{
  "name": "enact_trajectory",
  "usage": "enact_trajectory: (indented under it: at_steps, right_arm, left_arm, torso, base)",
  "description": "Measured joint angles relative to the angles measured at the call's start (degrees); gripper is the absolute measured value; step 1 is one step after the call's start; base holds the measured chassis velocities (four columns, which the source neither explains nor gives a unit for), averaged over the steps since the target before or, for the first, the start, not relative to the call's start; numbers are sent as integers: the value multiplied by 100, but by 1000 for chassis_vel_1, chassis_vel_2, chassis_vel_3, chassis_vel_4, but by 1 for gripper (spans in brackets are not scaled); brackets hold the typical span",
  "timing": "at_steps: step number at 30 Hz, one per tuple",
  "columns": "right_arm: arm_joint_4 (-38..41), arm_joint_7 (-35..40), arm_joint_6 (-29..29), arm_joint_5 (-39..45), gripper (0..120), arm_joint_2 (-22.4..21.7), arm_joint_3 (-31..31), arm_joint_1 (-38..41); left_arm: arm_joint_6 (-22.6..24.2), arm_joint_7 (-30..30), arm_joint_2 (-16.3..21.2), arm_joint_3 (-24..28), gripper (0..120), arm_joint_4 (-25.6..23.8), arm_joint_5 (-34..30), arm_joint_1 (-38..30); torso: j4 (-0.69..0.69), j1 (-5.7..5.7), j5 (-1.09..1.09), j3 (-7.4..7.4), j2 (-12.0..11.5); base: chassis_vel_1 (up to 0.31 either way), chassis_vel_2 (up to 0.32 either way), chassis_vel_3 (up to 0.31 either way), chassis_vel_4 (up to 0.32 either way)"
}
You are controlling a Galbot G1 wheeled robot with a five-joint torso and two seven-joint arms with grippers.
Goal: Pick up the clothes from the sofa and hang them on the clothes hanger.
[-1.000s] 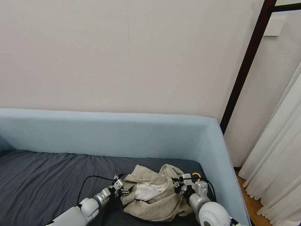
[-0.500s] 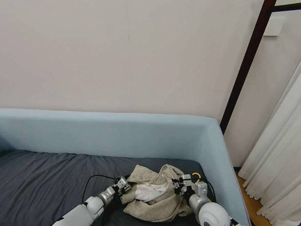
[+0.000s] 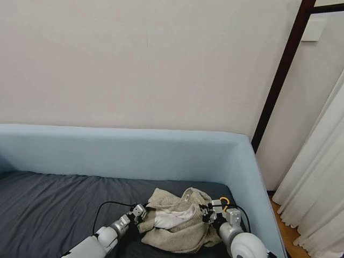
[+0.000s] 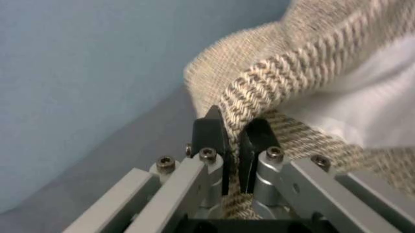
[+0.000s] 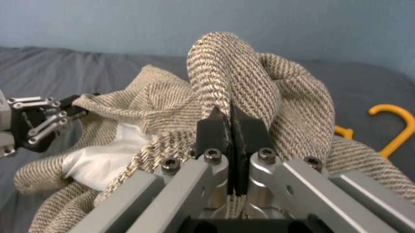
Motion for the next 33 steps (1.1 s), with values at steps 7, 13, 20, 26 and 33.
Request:
enact_trajectory:
  at_steps: [7, 13, 20, 26, 33]
  right_arm:
    - [383, -268, 141, -57, 0, -266, 347, -50]
    - [809, -682, 229, 27, 0, -583, 559, -23]
    - [1358, -779, 369, 513, 0, -929, 802, 266]
    - [1866, -722, 462, 972, 0, -1117, 1161, 371]
    - [2998, -536, 487, 1336, 0, -1549, 1722, -188]
  left_arm:
    - [478, -370, 828, -623, 2, -1595, -765, 341]
    - [1016, -662, 1432, -1277, 2, -3002, -1360, 541]
    - [1744, -1089, 2517, -2280, 2, -4824, -2054, 1081]
    - [2138, -1618, 3252, -3328, 2, -6059, -2100, 2122]
    - [2553, -2305, 3470, -5424, 2, -7314, -2069, 4176]
  torso:
    - [4, 0, 0, 0, 0]
    - [-2, 0, -1, 0, 0]
    - [1, 0, 3, 0, 1]
    - [4, 0, -1, 0, 1]
    - [0, 0, -3, -1, 1]
  base:
    - [0, 0, 0, 0]
    - [0, 0, 0, 0]
    - [0, 0, 0, 0]
    - [0, 0, 0, 0]
    - [0, 0, 0, 0]
